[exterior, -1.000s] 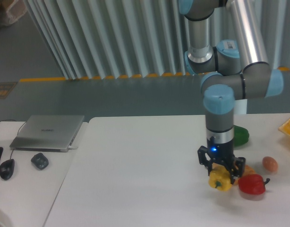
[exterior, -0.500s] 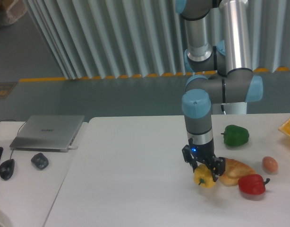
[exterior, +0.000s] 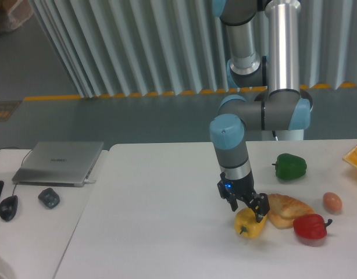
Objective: Place the yellow pepper on the table
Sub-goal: 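Lower the yellow pepper onto the table and open the gripper, then raise the open gripper and move it above the green pepper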
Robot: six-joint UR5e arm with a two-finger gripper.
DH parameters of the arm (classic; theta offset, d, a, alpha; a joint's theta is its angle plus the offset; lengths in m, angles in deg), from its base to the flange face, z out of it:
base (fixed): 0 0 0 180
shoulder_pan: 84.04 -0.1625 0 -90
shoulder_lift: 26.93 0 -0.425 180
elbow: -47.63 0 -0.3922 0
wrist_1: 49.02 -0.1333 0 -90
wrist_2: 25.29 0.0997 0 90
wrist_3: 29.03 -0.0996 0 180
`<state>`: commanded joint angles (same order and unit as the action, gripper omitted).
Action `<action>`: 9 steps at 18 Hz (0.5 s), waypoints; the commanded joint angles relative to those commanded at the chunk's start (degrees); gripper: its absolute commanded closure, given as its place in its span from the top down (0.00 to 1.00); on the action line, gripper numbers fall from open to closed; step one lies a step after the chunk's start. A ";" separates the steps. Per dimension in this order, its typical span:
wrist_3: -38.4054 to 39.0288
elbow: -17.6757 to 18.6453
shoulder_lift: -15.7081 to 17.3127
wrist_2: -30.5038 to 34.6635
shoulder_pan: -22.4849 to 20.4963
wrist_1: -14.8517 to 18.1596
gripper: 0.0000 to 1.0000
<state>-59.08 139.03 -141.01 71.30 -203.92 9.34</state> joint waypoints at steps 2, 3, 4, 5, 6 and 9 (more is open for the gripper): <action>-0.18 -0.26 0.61 -0.18 -0.44 0.09 1.00; -0.18 -0.44 0.88 0.08 -0.61 0.09 1.00; -0.44 -0.53 1.14 0.35 -0.79 0.44 1.00; -0.79 -0.18 2.28 -0.08 -1.75 0.79 1.00; -0.88 -0.18 3.94 -0.26 -3.06 1.57 1.00; -10.49 -0.70 6.15 0.17 -5.35 3.08 1.00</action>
<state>-69.58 138.33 -134.86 71.48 -209.27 12.42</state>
